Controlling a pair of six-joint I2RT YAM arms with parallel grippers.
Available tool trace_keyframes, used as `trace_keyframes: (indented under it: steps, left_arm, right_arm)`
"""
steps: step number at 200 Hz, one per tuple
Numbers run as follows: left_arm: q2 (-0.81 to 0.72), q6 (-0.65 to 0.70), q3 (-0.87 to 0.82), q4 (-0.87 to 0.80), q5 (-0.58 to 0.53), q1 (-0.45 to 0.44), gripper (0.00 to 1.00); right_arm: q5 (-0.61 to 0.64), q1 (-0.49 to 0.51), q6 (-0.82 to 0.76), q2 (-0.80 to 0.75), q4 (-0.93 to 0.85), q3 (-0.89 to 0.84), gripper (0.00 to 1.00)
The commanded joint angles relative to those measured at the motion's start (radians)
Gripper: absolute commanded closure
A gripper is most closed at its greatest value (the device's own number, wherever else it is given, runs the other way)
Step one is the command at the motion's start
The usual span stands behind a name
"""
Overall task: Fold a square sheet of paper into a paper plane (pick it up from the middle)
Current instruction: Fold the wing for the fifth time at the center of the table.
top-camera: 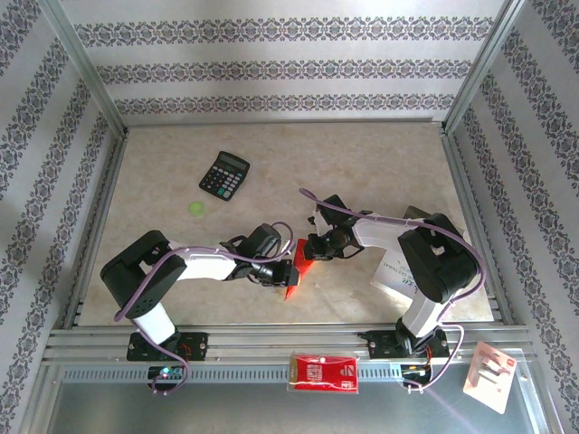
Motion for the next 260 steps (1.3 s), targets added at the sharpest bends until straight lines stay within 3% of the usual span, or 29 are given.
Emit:
trace_keyframes:
  steps: [1,132,211,260]
  left_arm:
    - [0.008,0.029,-0.016,0.011,-0.003,0.011,0.88]
    - [-0.006,0.064,-0.051,-0.033,-0.046,0.014,0.88]
    - [-0.119,0.072,-0.013,-0.054,-0.042,-0.03,0.86]
    - [-0.039,0.083,0.05,-0.036,-0.004,-0.046,0.85]
  right_arm:
    - [0.071,-0.004,-0.022,0.036,-0.044,-0.015,0.87]
    - [0.069,-0.002,-0.022,0.044,-0.046,-0.012,0.87]
    - [0.072,-0.002,-0.025,0.046,-0.048,-0.014,0.87]
    - [0.07,-0.002,-0.025,0.048,-0.046,-0.015,0.87]
